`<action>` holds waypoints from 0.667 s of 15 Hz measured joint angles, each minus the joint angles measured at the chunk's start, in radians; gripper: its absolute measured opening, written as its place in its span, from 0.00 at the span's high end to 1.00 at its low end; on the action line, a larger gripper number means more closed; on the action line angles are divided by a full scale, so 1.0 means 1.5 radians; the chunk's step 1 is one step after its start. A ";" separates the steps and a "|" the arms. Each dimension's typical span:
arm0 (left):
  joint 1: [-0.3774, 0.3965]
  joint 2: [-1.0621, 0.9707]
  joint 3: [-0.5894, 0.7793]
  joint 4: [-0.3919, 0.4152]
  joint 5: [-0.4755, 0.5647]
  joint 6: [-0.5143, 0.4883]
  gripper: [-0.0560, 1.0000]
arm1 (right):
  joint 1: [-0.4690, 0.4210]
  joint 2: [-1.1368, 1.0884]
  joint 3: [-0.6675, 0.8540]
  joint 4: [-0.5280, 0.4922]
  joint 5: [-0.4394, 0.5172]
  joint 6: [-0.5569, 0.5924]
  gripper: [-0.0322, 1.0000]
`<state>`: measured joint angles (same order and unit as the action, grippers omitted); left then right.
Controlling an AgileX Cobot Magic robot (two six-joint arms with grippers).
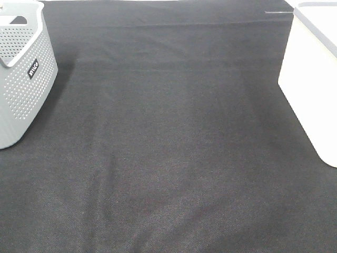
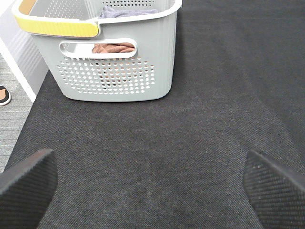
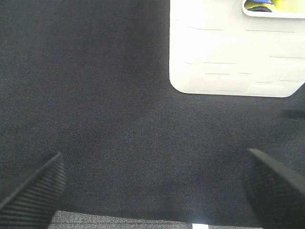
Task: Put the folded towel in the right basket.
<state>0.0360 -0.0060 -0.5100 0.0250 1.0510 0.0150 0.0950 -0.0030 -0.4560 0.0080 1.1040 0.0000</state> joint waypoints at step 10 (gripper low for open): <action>0.000 0.000 0.000 0.000 0.000 0.001 0.01 | -0.066 0.000 0.000 0.006 0.000 0.000 0.04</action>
<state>0.0360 -0.0060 -0.5100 0.0250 1.0510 0.0170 -0.0040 -0.0030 -0.4560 0.0170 1.1040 0.0000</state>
